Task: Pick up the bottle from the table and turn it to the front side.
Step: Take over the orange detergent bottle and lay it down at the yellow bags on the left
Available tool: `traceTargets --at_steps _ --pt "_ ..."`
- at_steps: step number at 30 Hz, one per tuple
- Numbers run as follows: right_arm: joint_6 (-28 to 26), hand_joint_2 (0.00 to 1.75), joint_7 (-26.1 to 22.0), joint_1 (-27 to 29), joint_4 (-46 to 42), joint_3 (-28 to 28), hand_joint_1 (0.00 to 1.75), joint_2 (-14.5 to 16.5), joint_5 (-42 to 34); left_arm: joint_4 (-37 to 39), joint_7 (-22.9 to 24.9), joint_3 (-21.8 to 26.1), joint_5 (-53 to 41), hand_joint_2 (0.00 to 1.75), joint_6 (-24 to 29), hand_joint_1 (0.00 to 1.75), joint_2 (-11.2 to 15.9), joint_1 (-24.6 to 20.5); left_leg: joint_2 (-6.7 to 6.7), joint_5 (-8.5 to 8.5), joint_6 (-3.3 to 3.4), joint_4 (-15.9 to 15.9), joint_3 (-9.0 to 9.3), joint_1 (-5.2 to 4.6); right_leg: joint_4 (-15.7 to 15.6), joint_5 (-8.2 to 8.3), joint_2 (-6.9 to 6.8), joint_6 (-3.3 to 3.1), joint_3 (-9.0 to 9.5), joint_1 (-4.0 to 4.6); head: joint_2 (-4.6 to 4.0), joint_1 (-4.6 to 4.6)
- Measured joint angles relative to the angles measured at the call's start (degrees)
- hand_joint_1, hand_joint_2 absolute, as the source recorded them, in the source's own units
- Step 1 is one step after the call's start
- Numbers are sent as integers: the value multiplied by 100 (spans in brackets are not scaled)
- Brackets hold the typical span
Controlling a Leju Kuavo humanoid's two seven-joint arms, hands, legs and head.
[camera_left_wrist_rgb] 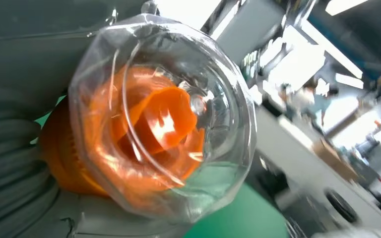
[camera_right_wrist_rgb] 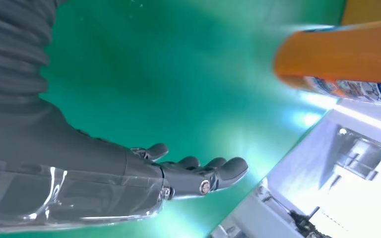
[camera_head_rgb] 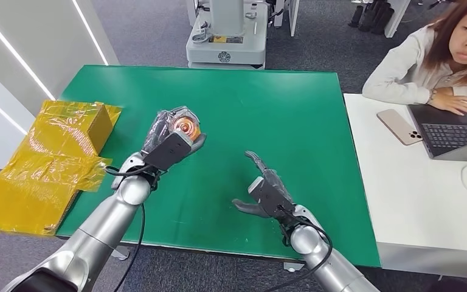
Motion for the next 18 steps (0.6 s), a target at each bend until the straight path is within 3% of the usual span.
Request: traceTargets --at_steps 6,9,12,14,18 --pt "67 175 -125 24 -251 -3 0 -96 -143 -61 295 96 -1939 175 1141 175 341 -45 4 0 0 0 1 0 -1 0 3 0 -1 0 0 -1" --pt "38 175 -187 23 -378 11 0 -127 -191 -40 910 101 -4069 175 1819 175 557 -138 4 0 0 0 1 0 0 0 3 0 -2 0 0 -1" --pt "-68 175 -230 26 -539 42 0 -152 -206 67 1594 70 -5897 175 2112 175 784 -319 5 1 -1 0 2 0 0 1 4 0 -4 0 0 0" --pt "-198 175 -263 54 -705 60 0 -192 -226 251 2206 -153 -6394 175 2130 175 982 -518 6 1 -2 0 2 0 0 1 5 0 -8 0 0 0" --pt "-475 175 -297 262 -1187 67 0 -393 -237 923 3237 -1111 -6541 175 2126 175 1314 -978 2 2 -3 0 1 -1 0 1 2 0 -7 -1 0 -1"
